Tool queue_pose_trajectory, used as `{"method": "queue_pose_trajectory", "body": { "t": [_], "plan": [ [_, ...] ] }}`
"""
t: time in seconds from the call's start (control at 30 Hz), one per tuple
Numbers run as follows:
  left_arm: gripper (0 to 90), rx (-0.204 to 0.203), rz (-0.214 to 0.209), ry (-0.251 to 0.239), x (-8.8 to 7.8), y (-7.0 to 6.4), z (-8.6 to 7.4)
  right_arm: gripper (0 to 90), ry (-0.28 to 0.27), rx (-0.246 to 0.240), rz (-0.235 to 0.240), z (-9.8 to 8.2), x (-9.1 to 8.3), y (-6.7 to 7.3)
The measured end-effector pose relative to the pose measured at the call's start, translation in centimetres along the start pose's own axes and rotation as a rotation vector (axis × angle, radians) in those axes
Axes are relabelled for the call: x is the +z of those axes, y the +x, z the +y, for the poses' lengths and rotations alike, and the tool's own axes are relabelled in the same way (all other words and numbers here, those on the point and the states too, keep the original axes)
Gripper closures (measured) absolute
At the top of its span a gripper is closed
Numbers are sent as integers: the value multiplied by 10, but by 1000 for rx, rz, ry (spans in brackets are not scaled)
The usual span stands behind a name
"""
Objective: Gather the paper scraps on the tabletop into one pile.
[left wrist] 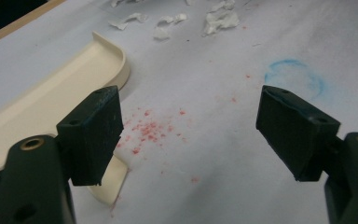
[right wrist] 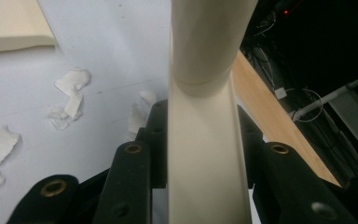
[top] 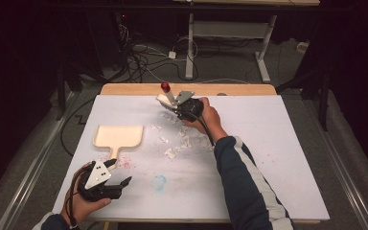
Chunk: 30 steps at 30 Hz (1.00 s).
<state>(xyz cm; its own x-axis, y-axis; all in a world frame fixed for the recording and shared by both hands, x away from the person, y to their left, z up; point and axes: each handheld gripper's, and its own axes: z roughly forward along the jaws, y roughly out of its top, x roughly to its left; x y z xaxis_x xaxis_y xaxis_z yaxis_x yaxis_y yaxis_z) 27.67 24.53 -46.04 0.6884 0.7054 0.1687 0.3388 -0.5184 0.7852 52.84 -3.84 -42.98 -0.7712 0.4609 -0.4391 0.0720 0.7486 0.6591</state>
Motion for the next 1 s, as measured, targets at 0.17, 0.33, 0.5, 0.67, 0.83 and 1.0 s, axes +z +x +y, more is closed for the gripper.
{"method": "queue_pose_trajectory", "body": {
  "t": [0.17,0.33,0.5,0.67,0.83,1.0],
  "plan": [
    [224,-6,-4,-2,0,1,-1,675,28,-32,74,2,12,14],
    [224,0,-5,-7,-2,1,0,673,24,-66,130,-7,4,21],
    [224,11,-2,-6,-3,-1,0,671,-13,-110,203,-23,-15,26],
    [224,32,-1,-9,-4,-2,2,671,-36,-161,268,-34,-39,28],
    [224,24,-12,11,-3,-5,0,674,-26,-153,283,-41,-54,24],
    [224,35,-26,20,-3,-7,-1,674,-57,-84,208,-40,-63,9]
  ]
}}
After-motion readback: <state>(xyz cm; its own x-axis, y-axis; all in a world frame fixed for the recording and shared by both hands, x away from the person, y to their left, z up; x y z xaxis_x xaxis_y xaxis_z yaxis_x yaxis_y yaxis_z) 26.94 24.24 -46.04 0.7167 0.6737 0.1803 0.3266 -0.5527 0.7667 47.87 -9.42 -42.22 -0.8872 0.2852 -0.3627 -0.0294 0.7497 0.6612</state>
